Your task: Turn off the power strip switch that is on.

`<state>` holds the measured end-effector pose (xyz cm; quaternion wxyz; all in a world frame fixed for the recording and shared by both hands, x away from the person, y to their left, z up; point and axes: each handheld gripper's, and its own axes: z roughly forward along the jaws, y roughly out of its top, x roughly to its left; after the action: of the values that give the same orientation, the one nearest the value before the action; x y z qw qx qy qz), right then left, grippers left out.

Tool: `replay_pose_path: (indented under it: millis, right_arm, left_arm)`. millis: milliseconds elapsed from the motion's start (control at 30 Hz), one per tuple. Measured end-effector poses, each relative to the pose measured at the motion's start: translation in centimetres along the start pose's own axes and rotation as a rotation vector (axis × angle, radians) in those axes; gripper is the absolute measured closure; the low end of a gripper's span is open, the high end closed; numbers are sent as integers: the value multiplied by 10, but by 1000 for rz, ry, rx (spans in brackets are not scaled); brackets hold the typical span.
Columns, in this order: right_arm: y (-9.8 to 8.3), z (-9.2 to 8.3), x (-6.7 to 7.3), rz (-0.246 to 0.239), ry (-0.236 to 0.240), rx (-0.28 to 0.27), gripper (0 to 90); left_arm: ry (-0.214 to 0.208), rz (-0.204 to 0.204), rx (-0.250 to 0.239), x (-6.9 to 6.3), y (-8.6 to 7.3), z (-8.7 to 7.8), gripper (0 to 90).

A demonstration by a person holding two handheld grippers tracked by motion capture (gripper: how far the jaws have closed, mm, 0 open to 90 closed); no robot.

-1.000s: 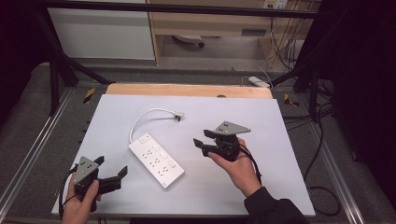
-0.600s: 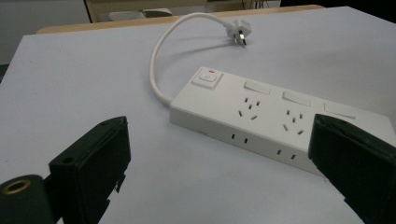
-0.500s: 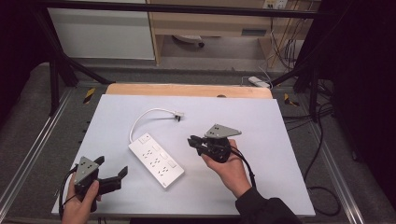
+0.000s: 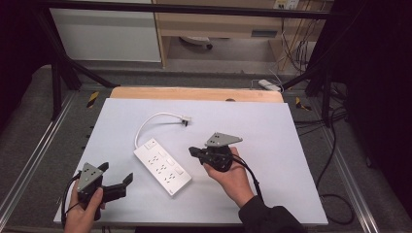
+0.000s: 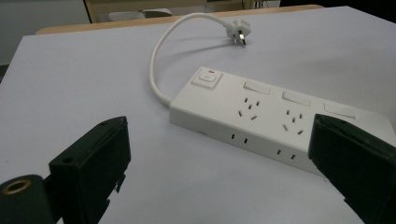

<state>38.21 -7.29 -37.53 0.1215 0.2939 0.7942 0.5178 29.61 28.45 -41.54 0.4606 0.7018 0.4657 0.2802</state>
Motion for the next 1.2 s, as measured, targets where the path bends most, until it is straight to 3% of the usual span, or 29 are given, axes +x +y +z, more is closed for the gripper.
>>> replay_pose_path:
  millis: [1200]
  right_arm:
    - [-18, 27, 11, -6, 36, 82, 900]
  left_arm:
    - [-3, 9, 2, -1, 0, 1, 56]
